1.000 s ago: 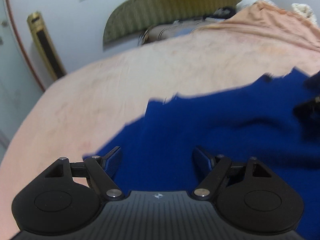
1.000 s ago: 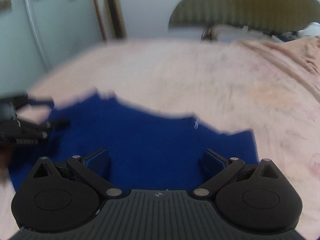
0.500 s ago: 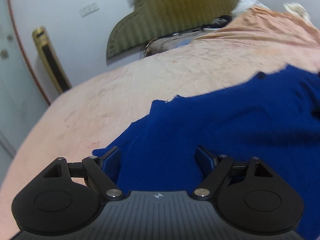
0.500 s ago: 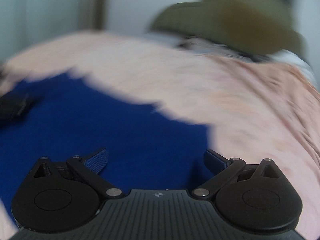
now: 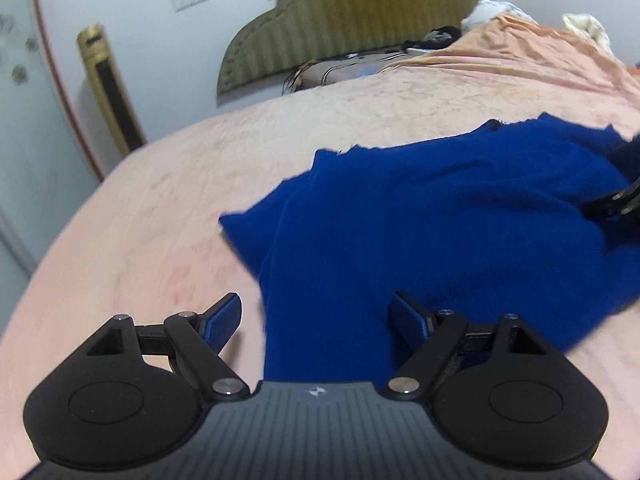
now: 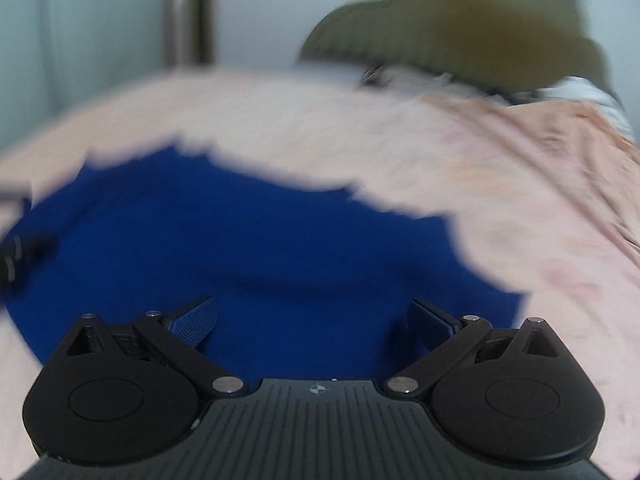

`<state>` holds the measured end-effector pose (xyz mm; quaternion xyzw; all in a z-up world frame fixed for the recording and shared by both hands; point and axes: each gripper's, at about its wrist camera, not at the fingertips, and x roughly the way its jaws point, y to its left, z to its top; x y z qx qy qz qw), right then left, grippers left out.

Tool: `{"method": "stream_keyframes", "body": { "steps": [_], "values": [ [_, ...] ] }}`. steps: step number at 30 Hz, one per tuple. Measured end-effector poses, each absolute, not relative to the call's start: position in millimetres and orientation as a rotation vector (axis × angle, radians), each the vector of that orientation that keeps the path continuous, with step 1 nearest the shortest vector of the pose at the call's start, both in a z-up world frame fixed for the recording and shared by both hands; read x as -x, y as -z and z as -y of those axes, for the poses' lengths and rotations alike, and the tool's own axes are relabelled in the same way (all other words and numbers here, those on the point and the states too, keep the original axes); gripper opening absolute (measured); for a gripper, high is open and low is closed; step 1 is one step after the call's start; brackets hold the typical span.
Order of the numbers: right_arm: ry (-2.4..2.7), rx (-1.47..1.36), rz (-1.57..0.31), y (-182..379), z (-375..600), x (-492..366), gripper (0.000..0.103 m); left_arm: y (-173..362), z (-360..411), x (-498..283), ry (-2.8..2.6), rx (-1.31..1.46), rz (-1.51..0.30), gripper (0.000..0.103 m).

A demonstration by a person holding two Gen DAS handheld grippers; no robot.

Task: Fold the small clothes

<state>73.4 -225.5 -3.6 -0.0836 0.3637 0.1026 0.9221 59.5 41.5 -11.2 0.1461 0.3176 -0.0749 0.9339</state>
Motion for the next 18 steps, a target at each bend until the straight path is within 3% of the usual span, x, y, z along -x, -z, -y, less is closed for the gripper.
{"method": "stream_keyframes", "body": {
  "steps": [7, 14, 18],
  "values": [
    [-0.078, 0.028, -0.659, -11, 217, -51, 0.103, -3, -81, -45, 0.120, -0.138, -0.681, 0.082],
    [-0.117, 0.085, -0.713, -1, 176, -15, 0.103, -5, -124, -37, 0.240, 0.114, -0.795, 0.080],
    [-0.299, 0.088, -0.607, -18, 142, 7, 0.102, 5, -129, -43, 0.282, 0.218, -0.834, 0.051]
  ]
}}
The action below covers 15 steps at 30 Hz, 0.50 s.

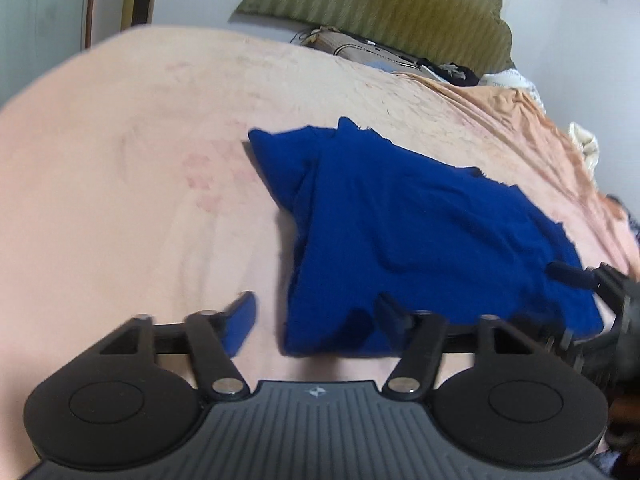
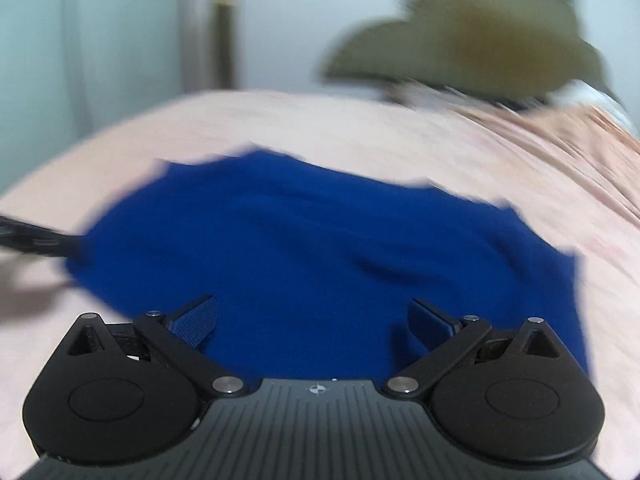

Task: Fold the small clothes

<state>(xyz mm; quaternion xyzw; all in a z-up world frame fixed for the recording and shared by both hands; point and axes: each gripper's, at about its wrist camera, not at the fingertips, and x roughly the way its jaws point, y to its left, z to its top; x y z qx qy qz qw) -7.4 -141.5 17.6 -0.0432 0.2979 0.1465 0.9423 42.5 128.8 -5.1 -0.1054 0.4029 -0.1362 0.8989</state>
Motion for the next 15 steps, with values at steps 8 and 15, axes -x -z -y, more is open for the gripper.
{"method": "stream_keyframes", "body": {
  "steps": [8, 15],
  "values": [
    [-0.219, 0.367, -0.543, -9, 117, 58, 0.102, 15, -131, -42, 0.315, 0.306, -0.849, 0.041],
    [0.268, -0.244, -0.589, 2, 287, 71, 0.100, 20, -122, -44, 0.308, 0.305, -0.828, 0.012]
  ]
}}
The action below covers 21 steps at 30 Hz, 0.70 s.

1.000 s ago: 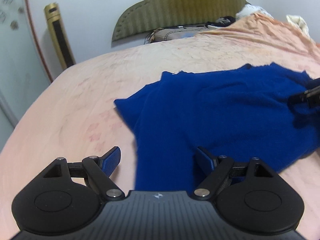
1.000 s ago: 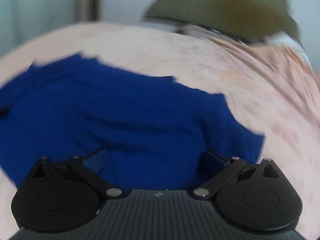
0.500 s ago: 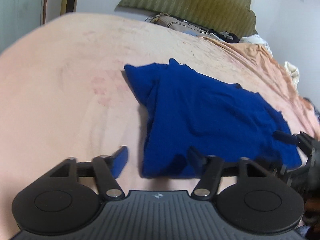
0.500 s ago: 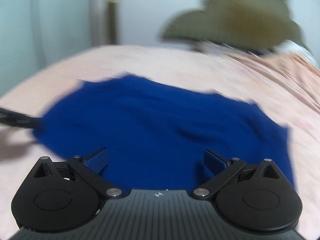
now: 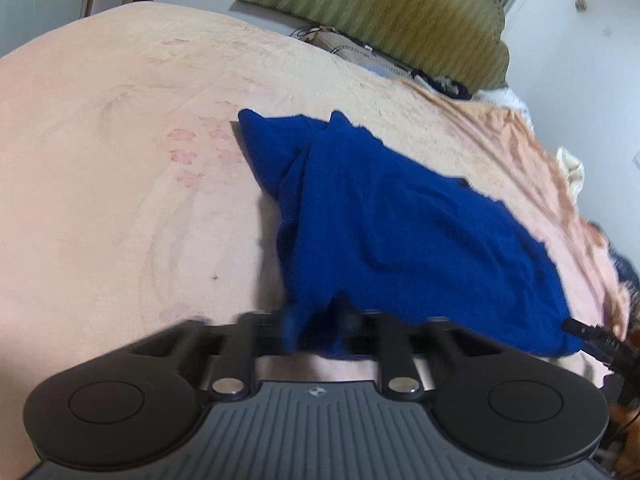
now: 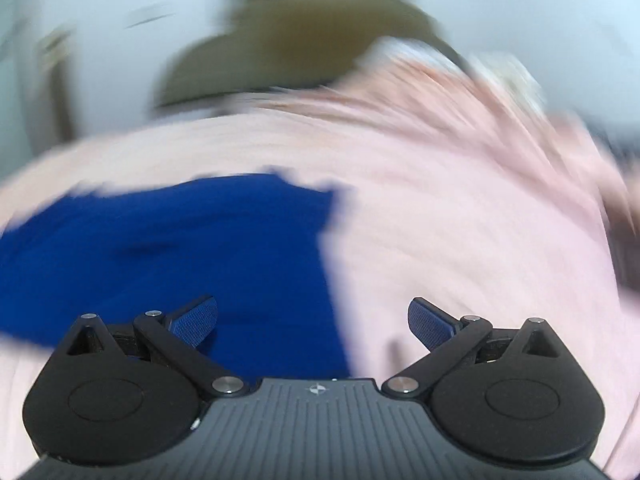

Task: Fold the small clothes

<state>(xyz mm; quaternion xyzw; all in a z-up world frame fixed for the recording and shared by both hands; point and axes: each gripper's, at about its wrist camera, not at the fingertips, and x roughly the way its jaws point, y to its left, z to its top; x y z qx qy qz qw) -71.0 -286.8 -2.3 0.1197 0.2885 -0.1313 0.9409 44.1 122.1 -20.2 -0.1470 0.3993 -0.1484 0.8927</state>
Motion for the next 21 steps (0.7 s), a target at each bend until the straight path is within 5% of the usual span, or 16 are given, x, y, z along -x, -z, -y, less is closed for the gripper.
{"method": "stream_keyframes", "body": {
  "steps": [3, 5, 7, 16, 21],
  "values": [
    [0.204, -0.305, -0.616, 15, 300, 72, 0.083, 17, -117, -36, 0.291, 0.266, -0.798, 0.007],
    [0.134, -0.254, -0.626, 16, 287, 66, 0.055, 14, -118, -32, 0.289, 0.264, -0.785, 0.006],
    [0.113, -0.234, -0.622, 16, 278, 65, 0.015, 7, -121, -26, 0.288, 0.267, -0.776, 0.006],
    [0.134, -0.168, -0.651, 4, 281, 72, 0.009, 9, -115, -6, 0.303, 0.112, -0.845, 0.005],
    [0.213, -0.092, -0.595, -8, 268, 71, 0.038, -10, -122, -4, 0.266, 0.115, -0.795, 0.007]
  ]
}}
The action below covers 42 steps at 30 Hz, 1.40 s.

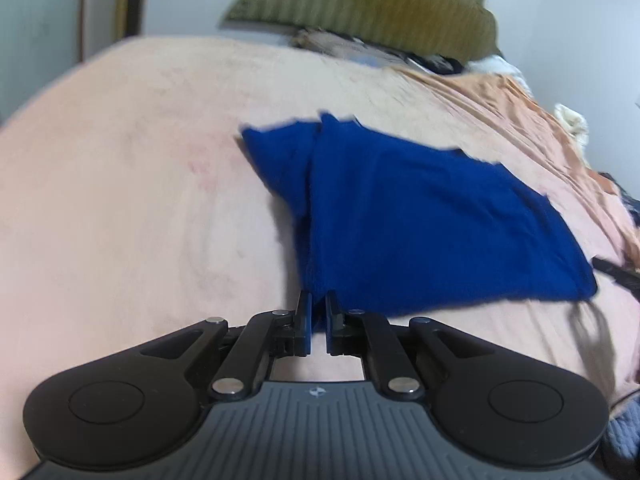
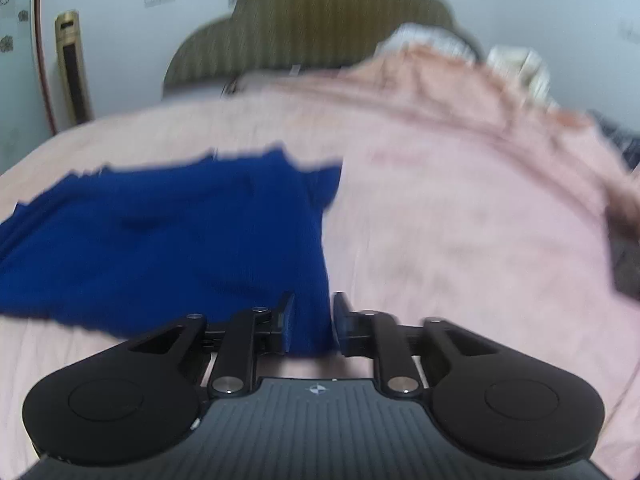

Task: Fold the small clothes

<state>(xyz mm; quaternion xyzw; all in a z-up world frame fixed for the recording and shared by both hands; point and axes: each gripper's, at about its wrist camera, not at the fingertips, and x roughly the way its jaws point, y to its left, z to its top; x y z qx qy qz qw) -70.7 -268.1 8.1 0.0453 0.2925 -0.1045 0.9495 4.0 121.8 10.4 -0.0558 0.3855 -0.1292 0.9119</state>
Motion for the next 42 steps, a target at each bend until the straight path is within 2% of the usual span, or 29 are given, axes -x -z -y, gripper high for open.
{"method": "stream_keyframes", "body": {
  "steps": [2, 4, 8, 12, 14, 19, 22, 35, 42],
  "values": [
    [0.190, -0.039, -0.529, -22, 249, 69, 0.041, -21, -119, -3, 0.223, 0.058, -0.747, 0.007],
    [0.088, -0.008, -0.501, -31, 223, 60, 0.052, -32, -113, -5, 0.210, 0.029, -0.701, 0.008],
    [-0.159, -0.013, -0.534, -25, 167, 30, 0.053, -39, -90, -27, 0.249, 0.017, -0.670, 0.009],
    [-0.266, 0.014, -0.589, -7, 120, 4, 0.054, -15, -66, -59, 0.240, -0.040, -0.764, 0.009],
    [-0.284, 0.017, -0.637, 4, 110, -3, 0.060, 3, -59, -69, 0.186, -0.079, -0.819, 0.009],
    [-0.265, 0.061, -0.643, 19, 101, 0, 0.077, 10, -49, -60, 0.154, -0.138, -0.776, 0.009],
    [-0.259, 0.055, -0.634, 24, 101, 1, 0.081, 10, -44, -56, 0.139, -0.168, -0.766, 0.009],
    [-0.253, 0.056, -0.619, 25, 107, 4, 0.087, 13, -40, -50, 0.116, -0.200, -0.744, 0.010],
    [-0.256, 0.059, -0.624, 26, 106, 4, 0.095, 15, -40, -49, 0.119, -0.205, -0.734, 0.010]
  ]
}}
